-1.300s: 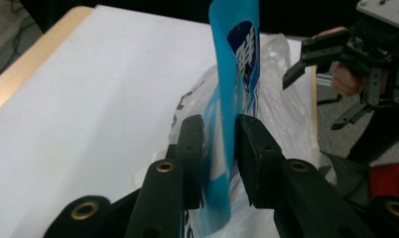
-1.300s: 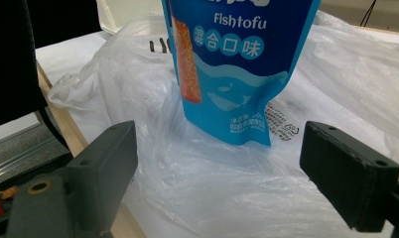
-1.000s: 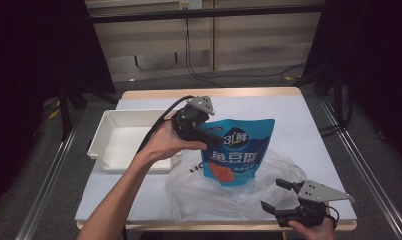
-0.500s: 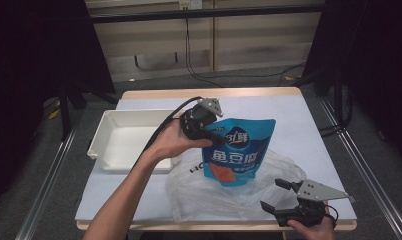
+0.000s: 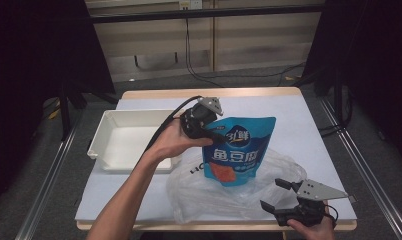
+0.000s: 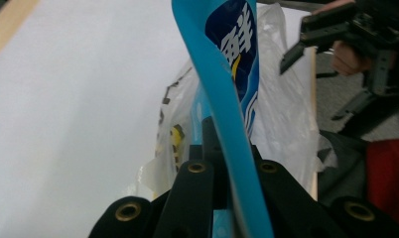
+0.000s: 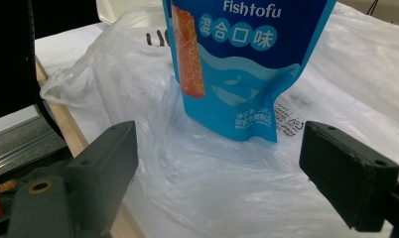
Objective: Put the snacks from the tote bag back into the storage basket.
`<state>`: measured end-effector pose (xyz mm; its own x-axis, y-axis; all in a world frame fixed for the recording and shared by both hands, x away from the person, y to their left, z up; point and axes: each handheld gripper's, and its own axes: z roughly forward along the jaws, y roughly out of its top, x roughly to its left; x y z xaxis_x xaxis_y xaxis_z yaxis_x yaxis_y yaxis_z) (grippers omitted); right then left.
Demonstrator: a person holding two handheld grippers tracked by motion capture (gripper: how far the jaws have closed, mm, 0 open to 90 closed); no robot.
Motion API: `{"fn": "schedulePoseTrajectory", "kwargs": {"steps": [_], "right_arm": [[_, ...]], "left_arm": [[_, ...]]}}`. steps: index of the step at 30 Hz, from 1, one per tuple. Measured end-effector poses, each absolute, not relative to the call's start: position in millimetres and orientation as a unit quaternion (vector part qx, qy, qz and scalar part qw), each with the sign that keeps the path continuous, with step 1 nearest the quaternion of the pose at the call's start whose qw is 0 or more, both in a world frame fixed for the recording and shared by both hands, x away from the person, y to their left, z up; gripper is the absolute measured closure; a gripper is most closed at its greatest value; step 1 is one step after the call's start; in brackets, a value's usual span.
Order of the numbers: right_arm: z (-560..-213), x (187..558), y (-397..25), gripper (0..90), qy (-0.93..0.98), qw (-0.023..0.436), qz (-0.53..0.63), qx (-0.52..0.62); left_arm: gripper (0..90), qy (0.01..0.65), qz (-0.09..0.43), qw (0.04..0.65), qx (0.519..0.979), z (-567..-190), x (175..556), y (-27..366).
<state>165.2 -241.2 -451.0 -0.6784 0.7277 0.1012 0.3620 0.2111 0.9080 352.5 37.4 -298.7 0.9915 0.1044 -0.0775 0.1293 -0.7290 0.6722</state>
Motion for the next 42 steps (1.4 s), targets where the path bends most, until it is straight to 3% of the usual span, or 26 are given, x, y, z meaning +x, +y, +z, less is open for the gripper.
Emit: {"fn": "schedulePoseTrajectory", "kwargs": {"steps": [18,31,42], "right_arm": [[-451,166,-243,15.5,0.754,0.181,0.516,0.363],[-450,165,-245,15.5,0.749,0.187,0.519,0.367],[-450,165,-247,15.5,0.745,0.191,0.519,0.372]], "left_arm": [[90.0,0.061,-0.024,0.362,0.93,-286,352,26],[90.0,0.029,-0.025,0.382,0.923,-250,344,39],[90.0,0.035,0.007,0.377,0.925,-228,339,51]]}}
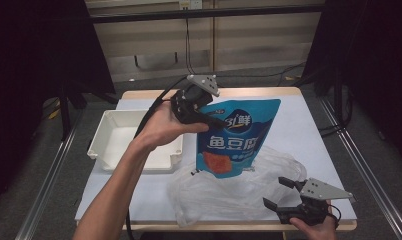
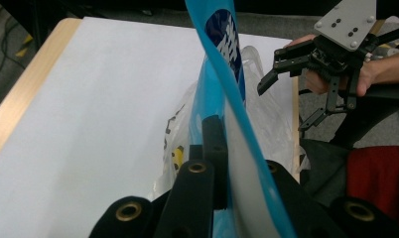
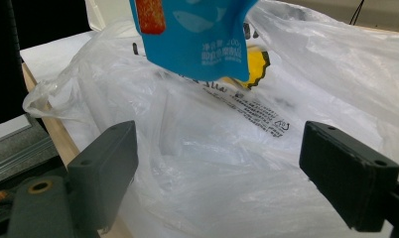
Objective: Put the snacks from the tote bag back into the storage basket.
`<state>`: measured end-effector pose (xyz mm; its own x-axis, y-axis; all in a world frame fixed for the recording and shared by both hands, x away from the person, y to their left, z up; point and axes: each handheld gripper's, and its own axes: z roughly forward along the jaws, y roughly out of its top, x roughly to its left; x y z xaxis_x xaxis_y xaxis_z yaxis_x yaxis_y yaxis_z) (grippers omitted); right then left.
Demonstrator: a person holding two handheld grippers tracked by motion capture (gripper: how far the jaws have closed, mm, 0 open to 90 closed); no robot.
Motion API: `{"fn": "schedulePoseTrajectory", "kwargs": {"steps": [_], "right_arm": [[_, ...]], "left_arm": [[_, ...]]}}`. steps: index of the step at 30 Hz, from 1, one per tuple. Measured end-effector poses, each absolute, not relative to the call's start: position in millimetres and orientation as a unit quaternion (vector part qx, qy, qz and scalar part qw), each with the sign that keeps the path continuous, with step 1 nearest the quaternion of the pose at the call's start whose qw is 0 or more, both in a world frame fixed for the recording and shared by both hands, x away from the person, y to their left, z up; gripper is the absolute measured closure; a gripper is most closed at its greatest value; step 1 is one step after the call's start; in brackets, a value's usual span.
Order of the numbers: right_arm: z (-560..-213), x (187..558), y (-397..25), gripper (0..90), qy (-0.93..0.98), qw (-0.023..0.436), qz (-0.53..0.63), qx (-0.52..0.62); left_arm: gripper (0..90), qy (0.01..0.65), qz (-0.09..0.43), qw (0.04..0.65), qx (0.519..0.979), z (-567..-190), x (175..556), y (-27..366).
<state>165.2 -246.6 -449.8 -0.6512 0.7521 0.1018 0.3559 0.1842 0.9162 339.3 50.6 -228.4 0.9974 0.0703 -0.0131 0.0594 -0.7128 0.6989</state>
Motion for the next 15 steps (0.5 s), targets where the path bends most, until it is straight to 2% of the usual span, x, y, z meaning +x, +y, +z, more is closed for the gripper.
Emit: {"fn": "schedulePoseTrajectory", "kwargs": {"steps": [15], "right_arm": [[-450,165,-246,15.4,0.747,0.19,0.52,0.368]], "left_arm": [[90.0,0.025,0.0,0.393,0.919,-209,346,69]]}}
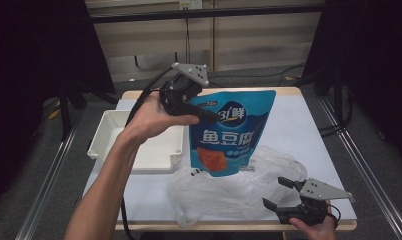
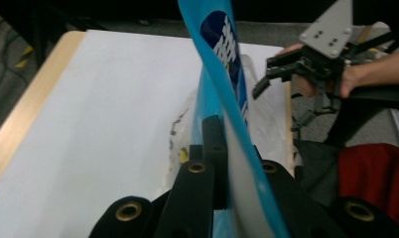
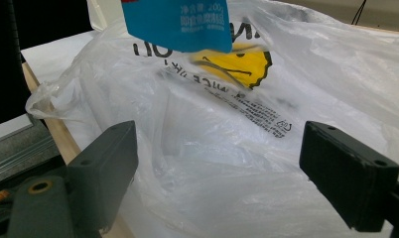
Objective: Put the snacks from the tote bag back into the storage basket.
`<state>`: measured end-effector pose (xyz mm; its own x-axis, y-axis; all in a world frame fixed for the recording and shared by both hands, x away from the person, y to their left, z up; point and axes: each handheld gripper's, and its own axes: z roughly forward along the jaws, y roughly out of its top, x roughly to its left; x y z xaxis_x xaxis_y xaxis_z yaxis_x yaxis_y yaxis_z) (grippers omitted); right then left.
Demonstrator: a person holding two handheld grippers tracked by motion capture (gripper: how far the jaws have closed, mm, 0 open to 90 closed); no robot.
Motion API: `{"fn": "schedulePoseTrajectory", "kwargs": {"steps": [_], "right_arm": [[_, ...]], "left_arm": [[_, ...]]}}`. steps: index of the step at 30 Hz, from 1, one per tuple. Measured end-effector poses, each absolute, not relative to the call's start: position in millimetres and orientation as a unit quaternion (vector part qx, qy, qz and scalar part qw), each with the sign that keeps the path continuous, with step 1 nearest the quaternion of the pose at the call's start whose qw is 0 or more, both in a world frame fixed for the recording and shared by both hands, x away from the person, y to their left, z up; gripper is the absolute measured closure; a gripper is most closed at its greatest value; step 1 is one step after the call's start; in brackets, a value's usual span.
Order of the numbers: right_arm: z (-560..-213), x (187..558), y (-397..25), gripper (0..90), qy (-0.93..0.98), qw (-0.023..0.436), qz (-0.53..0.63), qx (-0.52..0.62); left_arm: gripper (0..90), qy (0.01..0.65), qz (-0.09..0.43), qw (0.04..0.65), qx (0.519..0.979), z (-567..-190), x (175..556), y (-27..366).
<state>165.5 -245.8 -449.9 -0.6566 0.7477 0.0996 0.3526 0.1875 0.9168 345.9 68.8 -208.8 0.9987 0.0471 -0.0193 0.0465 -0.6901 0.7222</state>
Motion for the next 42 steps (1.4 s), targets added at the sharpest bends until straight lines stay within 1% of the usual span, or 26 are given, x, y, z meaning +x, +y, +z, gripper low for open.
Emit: {"fn": "schedulePoseTrajectory", "kwargs": {"steps": [5,11,13,14,15,17,18,20,22,23,25,28,29,30,31,33,34,42], "right_arm": [[-451,166,-245,15.1,0.748,0.184,0.519,0.37],[-451,167,-245,15.1,0.748,0.185,0.519,0.37],[-451,167,-245,15.1,0.748,0.185,0.519,0.37],[-451,167,-245,15.0,0.748,0.185,0.52,0.37],[-451,167,-245,15.1,0.748,0.185,0.52,0.369],[-451,166,-245,15.1,0.748,0.185,0.519,0.369],[-451,166,-245,15.1,0.748,0.184,0.52,0.369],[-451,167,-245,15.0,0.748,0.184,0.52,0.369],[-451,167,-245,15.1,0.748,0.184,0.52,0.369],[-451,167,-245,15.1,0.748,0.185,0.519,0.37],[-451,167,-245,15.1,0.749,0.185,0.519,0.37],[-451,167,-245,15.1,0.749,0.185,0.518,0.37],[-451,168,-245,15.0,0.749,0.185,0.518,0.37],[-451,168,-245,15.0,0.749,0.184,0.518,0.37],[-451,168,-244,15.0,0.749,0.184,0.518,0.37],[-451,168,-244,14.9,0.75,0.183,0.517,0.371],[-451,167,-244,14.9,0.749,0.183,0.517,0.372],[-451,168,-244,14.9,0.75,0.183,0.517,0.37]], "left_arm": [[90.0,0.025,-0.004,0.39,0.92,-208,349,76],[90.0,0.029,-0.004,0.395,0.918,-195,352,87],[90.0,0.031,0.004,0.401,0.916,-191,352,89],[90.0,0.03,-0.001,0.398,0.917,-188,353,91],[90.0,0.025,0.008,0.397,0.917,-186,353,92],[90.0,0.029,0.009,0.398,0.917,-183,354,95],[90.0,0.028,0.019,0.395,0.918,-182,354,96],[90.0,0.03,0.017,0.402,0.915,-180,356,101],[90.0,0.042,0.004,0.407,0.912,-179,361,107],[90.0,0.042,0.011,0.404,0.914,-179,362,109],[90.0,0.05,0.006,0.409,0.911,-179,365,114],[90.0,0.051,0.017,0.401,0.915,-176,368,120],[90.0,0.055,0.033,0.402,0.914,-175,368,123],[90.0,0.063,0.027,0.405,0.912,-175,369,124],[90.0,0.072,0.032,0.404,0.911,-174,372,127],[90.0,0.077,0.035,0.405,0.91,-171,374,131],[90.0,0.079,0.046,0.403,0.911,-170,375,133],[90.0,0.096,0.049,0.404,0.908,-166,385,149]]}}
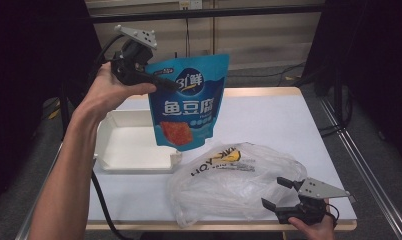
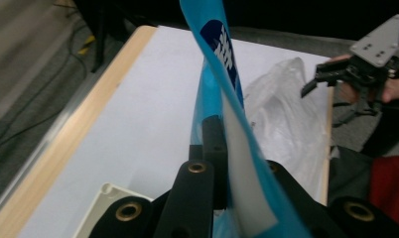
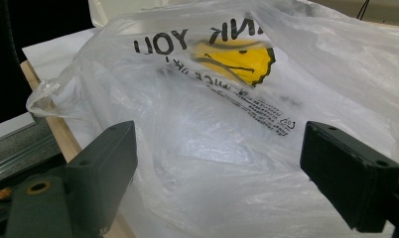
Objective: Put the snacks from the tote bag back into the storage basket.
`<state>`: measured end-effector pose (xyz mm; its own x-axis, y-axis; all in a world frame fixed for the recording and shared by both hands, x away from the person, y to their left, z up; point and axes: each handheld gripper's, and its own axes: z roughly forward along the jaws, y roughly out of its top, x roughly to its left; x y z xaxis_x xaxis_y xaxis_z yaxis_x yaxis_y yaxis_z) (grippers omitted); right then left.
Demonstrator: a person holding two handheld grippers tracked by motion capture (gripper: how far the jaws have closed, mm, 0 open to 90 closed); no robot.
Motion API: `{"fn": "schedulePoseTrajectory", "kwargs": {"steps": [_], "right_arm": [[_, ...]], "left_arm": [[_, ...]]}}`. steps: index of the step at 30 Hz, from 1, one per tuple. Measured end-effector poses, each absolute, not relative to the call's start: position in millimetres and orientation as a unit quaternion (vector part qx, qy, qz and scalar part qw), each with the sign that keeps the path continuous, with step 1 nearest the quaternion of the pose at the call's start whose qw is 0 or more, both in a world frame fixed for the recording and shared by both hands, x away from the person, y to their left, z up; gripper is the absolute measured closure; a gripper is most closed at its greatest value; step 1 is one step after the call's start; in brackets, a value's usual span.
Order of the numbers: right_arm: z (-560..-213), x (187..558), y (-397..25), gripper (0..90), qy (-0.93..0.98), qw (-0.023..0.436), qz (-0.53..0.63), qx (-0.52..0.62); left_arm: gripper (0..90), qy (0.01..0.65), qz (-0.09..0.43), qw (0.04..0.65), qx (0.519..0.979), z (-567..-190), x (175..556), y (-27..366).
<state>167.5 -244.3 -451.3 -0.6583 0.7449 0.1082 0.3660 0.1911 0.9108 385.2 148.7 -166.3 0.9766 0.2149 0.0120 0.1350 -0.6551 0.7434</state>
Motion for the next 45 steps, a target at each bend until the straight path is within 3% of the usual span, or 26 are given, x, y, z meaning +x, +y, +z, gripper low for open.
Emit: {"fn": "schedulePoseTrajectory", "kwargs": {"steps": [16,45], "right_arm": [[-452,169,-243,14.7,0.752,0.179,0.517,0.368],[-454,170,-243,14.6,0.753,0.173,0.516,0.369]], "left_arm": [[90.0,0.167,0.078,0.387,0.903,-170,411,181],[90.0,0.21,0.101,0.372,0.899,-196,442,221]]}}
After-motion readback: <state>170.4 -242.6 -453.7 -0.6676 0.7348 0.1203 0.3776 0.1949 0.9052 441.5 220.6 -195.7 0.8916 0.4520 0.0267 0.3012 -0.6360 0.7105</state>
